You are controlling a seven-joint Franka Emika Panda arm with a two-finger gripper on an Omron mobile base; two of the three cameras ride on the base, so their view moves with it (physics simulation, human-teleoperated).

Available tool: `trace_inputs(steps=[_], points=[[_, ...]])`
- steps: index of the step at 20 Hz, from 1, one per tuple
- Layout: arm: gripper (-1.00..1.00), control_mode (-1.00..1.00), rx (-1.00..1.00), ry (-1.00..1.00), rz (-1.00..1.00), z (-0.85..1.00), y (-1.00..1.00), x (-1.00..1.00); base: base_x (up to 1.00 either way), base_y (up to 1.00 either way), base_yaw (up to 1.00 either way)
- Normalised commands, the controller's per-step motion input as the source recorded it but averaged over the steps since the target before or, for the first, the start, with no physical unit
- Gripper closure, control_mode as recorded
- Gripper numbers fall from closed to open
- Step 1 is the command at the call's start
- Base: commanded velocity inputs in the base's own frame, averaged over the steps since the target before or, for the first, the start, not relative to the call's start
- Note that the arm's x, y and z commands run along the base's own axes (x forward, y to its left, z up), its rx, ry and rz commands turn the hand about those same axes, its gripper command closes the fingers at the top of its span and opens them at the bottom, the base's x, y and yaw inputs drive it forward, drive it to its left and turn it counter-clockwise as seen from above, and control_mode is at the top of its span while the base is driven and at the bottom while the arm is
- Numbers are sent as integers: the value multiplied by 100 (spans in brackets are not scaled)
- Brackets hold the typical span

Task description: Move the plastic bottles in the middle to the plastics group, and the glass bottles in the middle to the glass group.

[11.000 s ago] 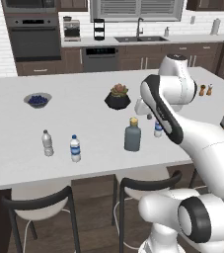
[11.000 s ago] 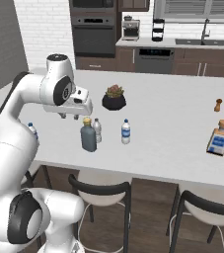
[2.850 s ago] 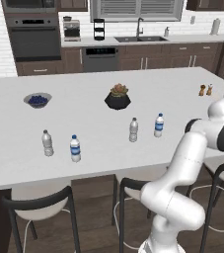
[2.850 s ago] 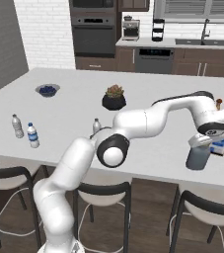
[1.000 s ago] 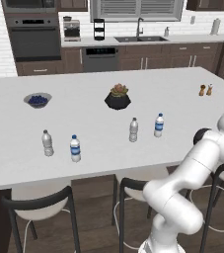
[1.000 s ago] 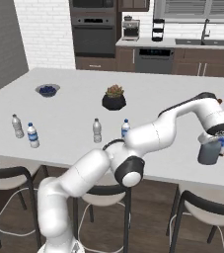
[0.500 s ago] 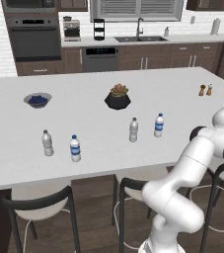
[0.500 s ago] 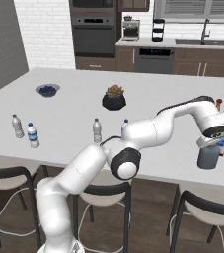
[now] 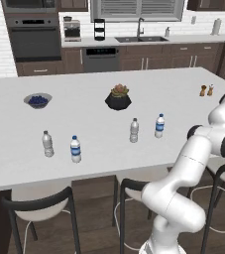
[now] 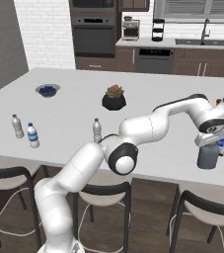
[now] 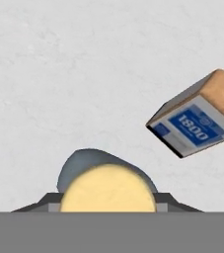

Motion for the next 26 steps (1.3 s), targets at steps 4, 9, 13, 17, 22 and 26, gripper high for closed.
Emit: trace_inputs(steps=[4,9,13,17,22,26], points=[[100,-100,0,4,-6,0,-26,0,0,0,0],[-100,-100,0,1,0,0,-2,0,0,0,0],[-100,-100,0,0,0,0,0,0,0,0,0],[-100,-100,-1,-2,0,0,0,-2,0,0,0],[-100,-100,0,-7,0,16,13,-10,0,0,0],[-100,-100,0,-12,0,25,13,-21,0,0,0]])
